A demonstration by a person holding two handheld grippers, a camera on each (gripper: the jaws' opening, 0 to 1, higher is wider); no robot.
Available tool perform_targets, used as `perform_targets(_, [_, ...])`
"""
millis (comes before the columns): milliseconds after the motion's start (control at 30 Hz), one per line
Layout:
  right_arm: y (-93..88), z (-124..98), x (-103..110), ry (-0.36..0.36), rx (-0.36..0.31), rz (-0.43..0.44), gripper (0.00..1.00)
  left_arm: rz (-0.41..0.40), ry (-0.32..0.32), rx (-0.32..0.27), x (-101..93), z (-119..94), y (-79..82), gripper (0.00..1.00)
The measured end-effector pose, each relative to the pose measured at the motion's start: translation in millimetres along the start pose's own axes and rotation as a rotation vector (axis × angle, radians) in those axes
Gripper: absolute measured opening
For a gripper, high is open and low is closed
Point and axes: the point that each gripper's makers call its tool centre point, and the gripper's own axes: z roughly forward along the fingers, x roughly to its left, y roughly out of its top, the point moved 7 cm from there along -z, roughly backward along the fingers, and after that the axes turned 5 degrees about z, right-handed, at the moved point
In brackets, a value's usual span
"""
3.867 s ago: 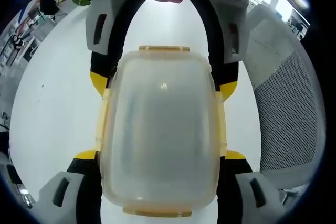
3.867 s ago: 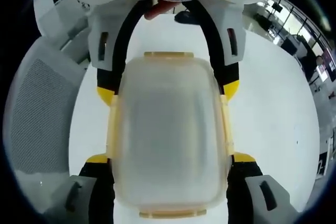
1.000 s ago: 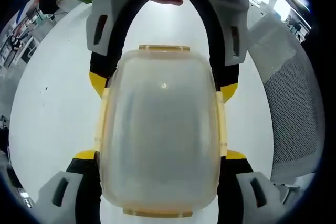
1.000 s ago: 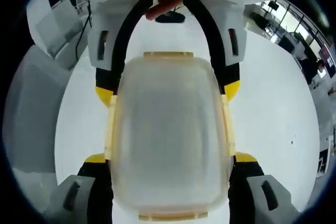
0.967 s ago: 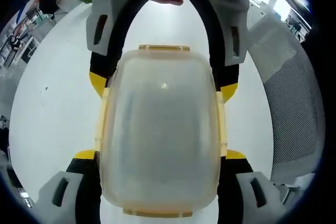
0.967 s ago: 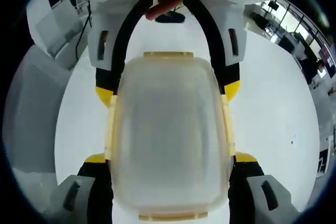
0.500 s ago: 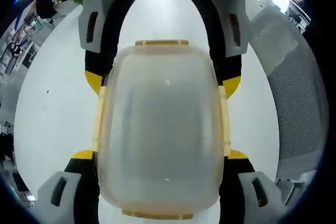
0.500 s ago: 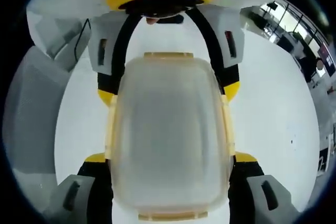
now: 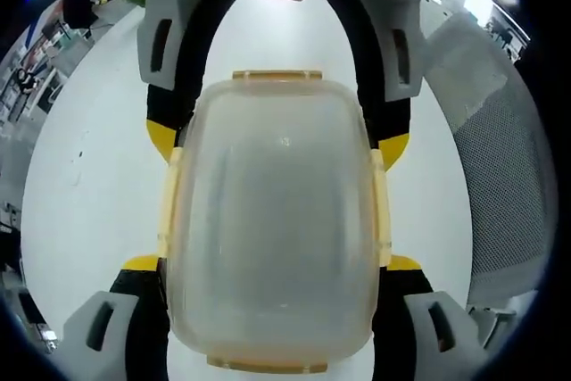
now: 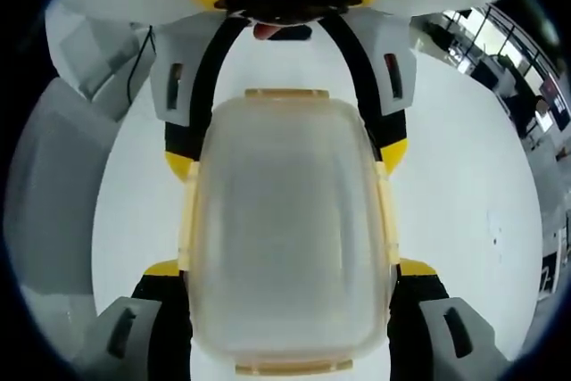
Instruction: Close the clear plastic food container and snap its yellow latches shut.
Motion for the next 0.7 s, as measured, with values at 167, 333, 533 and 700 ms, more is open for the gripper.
perform_targets(167, [-0.5,-0.7,-0.3,0.001,-0.006,-0.014,0.93,-0.006,-0.002,0.000,-0.9,-0.6,1.1,0.97])
perform_targets(333, [-1.7,-1.7,-0.5,-0.002,-0.008,-0.025,0.93,-0.001,-0.001,-0.012,-1.7,-2.0,4.7,0.96])
perform_targets(533, [-3.2,-4.8,0.9,0.005,-0.041,-0.007,0.95,0.006,0.012,-0.022,0.2,-4.0,7.4,0.99])
perform_targets(700, [-4.0,-8.6,-1.7,-0.019,-0.079,0.021,0.98,-0.005,0.020,-0.029,-0.2,-5.1,7.0,0.99])
